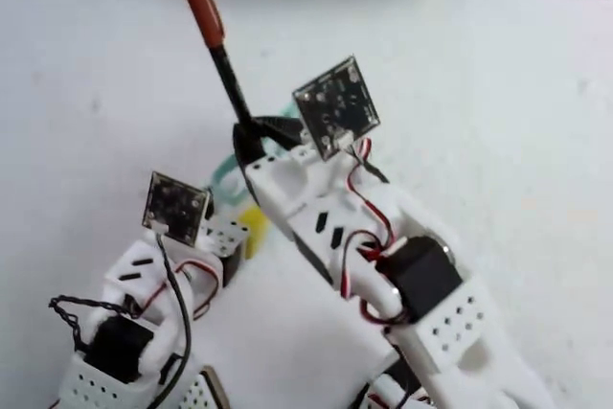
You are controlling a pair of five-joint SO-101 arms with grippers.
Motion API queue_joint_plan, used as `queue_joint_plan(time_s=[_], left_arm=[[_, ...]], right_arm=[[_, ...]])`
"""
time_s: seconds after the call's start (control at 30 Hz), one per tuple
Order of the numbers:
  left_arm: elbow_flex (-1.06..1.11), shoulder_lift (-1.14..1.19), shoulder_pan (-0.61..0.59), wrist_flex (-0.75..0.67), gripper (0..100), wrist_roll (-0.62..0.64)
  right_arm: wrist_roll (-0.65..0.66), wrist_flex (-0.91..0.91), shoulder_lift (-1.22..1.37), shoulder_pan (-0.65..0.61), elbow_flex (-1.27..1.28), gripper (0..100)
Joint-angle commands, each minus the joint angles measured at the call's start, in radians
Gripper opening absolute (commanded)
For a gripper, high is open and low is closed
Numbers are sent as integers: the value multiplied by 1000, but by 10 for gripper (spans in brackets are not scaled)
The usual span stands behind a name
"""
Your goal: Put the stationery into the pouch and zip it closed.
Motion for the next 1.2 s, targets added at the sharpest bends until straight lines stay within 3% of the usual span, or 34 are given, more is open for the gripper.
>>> queue_joint_plan(time_s=[0.0, 0.33, 0.53, 0.87, 1.03, 1.17], left_arm=[[-15, 8, -8, -23, 185, 20], [-15, 8, -10, -23, 185, 55], [-14, 8, -10, -23, 185, 55], [-14, 8, -10, -23, 185, 55], [-14, 8, -10, -23, 185, 54], [-15, 8, -10, -23, 186, 57]], right_arm=[[133, 68, -39, -13, -6, 20], [164, 131, -44, -12, -6, 18], [21, -38, -36, -8, 38, 17], [54, -369, -36, -4, 270, 17], [54, -437, -35, 47, 272, 17], [54, -335, -50, 62, 267, 17]])
